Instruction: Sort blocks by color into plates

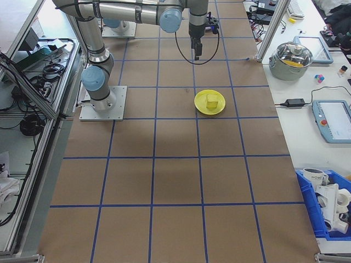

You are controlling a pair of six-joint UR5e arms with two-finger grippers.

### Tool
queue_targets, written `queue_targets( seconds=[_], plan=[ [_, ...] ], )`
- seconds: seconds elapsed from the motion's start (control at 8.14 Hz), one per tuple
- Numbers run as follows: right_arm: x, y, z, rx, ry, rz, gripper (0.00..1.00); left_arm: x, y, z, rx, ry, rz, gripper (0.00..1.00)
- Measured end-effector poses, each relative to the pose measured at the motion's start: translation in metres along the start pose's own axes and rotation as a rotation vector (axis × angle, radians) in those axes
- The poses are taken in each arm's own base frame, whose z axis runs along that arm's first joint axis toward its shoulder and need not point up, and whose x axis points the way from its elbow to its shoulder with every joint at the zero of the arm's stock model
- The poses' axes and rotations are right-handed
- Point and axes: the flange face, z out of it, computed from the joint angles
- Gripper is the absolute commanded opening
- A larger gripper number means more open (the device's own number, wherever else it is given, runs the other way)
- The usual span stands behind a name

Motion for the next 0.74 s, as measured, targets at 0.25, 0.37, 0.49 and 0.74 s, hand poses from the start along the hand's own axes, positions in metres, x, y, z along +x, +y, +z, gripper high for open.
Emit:
queue_targets(
  seconds=[0.25, 0.37, 0.49, 0.74],
  plan=[
    [0.0, 0.0, 0.0004, 0.0, 0.0, 0.0, 1.0, -0.0002, 0.0006, 0.0012, 0.004, -0.003, 0.0, 0.99],
    [0.0, -0.0001, 0.0004, 0.0, 0.0, 0.0, 1.0, -0.0002, 0.0001, 0.0027, 0.002, -0.003, 0.0, 0.99],
    [0.0, -0.0002, 0.0009, -0.001, 0.0, 0.0, 1.0, -0.0001, -0.0008, 0.0045, -0.001, -0.003, 0.001, 0.99],
    [-0.0001, 0.0, 0.0009, -0.002, -0.001, 0.0, 1.0, -0.0001, -0.0017, 0.0064, -0.004, -0.002, 0.0, 1.0]
  ],
)
